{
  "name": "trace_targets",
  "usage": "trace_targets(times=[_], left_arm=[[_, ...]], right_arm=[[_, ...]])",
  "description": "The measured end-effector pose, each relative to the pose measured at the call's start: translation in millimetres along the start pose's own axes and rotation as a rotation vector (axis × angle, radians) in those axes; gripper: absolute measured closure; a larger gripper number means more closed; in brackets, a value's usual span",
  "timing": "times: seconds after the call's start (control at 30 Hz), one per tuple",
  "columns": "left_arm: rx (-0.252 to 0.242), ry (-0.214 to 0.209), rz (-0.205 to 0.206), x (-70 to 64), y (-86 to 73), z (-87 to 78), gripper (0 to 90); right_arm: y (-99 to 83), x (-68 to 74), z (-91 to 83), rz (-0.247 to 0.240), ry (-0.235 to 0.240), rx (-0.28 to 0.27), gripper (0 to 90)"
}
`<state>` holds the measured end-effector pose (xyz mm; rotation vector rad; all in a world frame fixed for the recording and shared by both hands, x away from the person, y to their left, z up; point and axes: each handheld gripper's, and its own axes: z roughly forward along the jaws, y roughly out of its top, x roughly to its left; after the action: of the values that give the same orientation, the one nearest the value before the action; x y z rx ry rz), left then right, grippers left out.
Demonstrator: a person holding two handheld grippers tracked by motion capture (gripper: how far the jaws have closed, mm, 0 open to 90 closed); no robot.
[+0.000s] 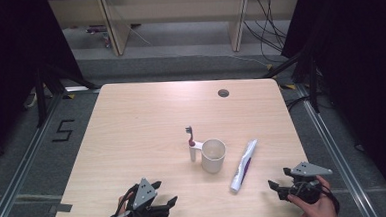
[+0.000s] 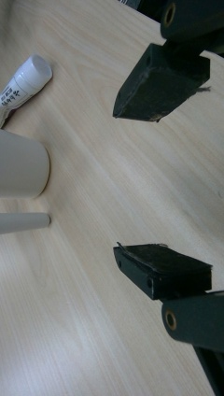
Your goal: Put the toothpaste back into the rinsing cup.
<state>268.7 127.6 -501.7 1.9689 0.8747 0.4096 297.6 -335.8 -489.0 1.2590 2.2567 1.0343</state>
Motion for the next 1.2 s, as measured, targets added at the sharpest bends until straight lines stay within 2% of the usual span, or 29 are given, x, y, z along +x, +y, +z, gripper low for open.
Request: trace_targets(times=[0.07, 0.1, 0.13, 0.17, 0.2, 0.23, 0.27, 0.3, 0.43, 0.57, 0.7, 0.73, 0.77, 0.8, 0.83, 0.87, 0.9, 0.93, 0.97, 1.0, 1.03, 1.1, 1.17, 1.2], left_arm=[[0.024, -0.002, 0.021, 0.7, -0.2, -1.5, 27.3], [0.008, 0.0, 0.008, -0.7, -0.6, -0.5, 27.2], [0.008, 0.004, 0.008, -1.2, -0.6, -0.5, 27.2], [0.008, 0.0, 0.01, -1.3, -0.7, -0.1, 27.1], [0.01, -0.001, 0.016, -1.2, -0.5, 0.2, 27.1], [0.021, 0.003, 0.027, -1.0, -0.1, -0.2, 27.1], [0.031, 0.005, 0.04, -0.1, 0.0, -0.2, 27.1], [0.019, 0.001, 0.023, -2.3, -1.0, 1.4, 27.1], [0.027, -0.004, 0.031, -3.9, -1.6, 2.8, 27.1], [0.034, -0.004, 0.043, -5.3, -1.1, 3.8, 27.1], [0.023, -0.007, 0.034, -5.6, -1.1, 3.4, 27.1], [0.021, -0.006, 0.03, -5.7, -1.1, 3.5, 27.1], [0.038, 0.0, 0.049, -4.2, -0.9, 2.7, 27.1], [0.022, -0.005, 0.029, -5.6, -1.3, 3.7, 27.1], [0.024, -0.006, 0.033, -5.7, -1.5, 3.5, 27.1], [0.024, -0.006, 0.033, -5.7, -1.5, 3.5, 27.1], [0.024, -0.005, 0.032, -5.9, -1.5, 3.4, 27.1], [0.018, -0.006, 0.027, -6.3, -1.5, 3.6, 27.1], [0.026, -0.004, 0.036, -5.4, -1.3, 2.8, 27.1], [0.026, -0.004, 0.036, -5.4, -1.3, 2.8, 27.1], [0.026, -0.004, 0.034, -5.5, -1.5, 3.0, 27.1], [0.022, -0.005, 0.027, -6.0, -1.6, 3.5, 27.1], [0.025, -0.007, 0.036, -5.8, -1.5, 3.6, 27.1], [0.025, -0.006, 0.037, -5.9, -1.6, 3.7, 27.1]], right_arm=[[0.6, 0.3, -0.3, 0.001, 0.001, -0.005, 28.6], [1.7, 3.6, -2.1, 0.03, 0.009, -0.002, 32.7], [1.7, 3.6, -2.1, 0.03, 0.009, -0.002, 32.7], [2.8, 3.5, -1.8, 0.015, 0.024, -0.014, 34.7], [3.9, 1.8, -2.0, -0.027, 0.023, -0.029, 38.1], [4.4, 6.3, -3.2, 0.017, 0.042, -0.028, 39.4], [5.2, 6.1, -3.0, -0.004, 0.041, -0.041, 41.4], [7.0, 5.9, -4.1, -0.02, 0.048, -0.062, 46.1], [9.8, 7.8, -4.5, 0.008, 0.065, -0.074, 49.3], [14.9, 13.1, 0.8, 0.032, 0.086, -0.042, 46.4], [22.9, 14.6, 5.9, 0.002, 0.067, -0.026, 42.1], [25.0, 15.3, 8.0, 0.008, 0.076, -0.008, 39.8], [28.8, 18.6, 12.8, 0.042, 0.085, 0.022, 34.4], [28.8, 18.6, 12.8, 0.042, 0.085, 0.022, 34.4], [34.6, 18.0, 17.9, 0.026, 0.064, 0.034, 30.9], [34.6, 18.0, 17.9, 0.026, 0.064, 0.034, 30.9], [37.3, 16.7, 21.0, -0.002, 0.06, 0.025, 29.1], [40.8, 21.9, 22.6, 0.062, 0.072, 0.043, 27.7], [47.1, 23.7, 26.4, 0.064, 0.049, 0.045, 25.5], [47.1, 23.7, 26.4, 0.064, 0.049, 0.045, 25.5], [52.4, 26.2, 31.2, 0.101, 0.047, 0.074, 22.4], [54.6, 26.1, 34.2, 0.103, 0.043, 0.063, 21.7], [59.1, 28.2, 37.9, 0.126, 0.038, 0.091, 20.0], [60.4, 26.4, 40.8, 0.101, 0.027, 0.094, 20.1]])
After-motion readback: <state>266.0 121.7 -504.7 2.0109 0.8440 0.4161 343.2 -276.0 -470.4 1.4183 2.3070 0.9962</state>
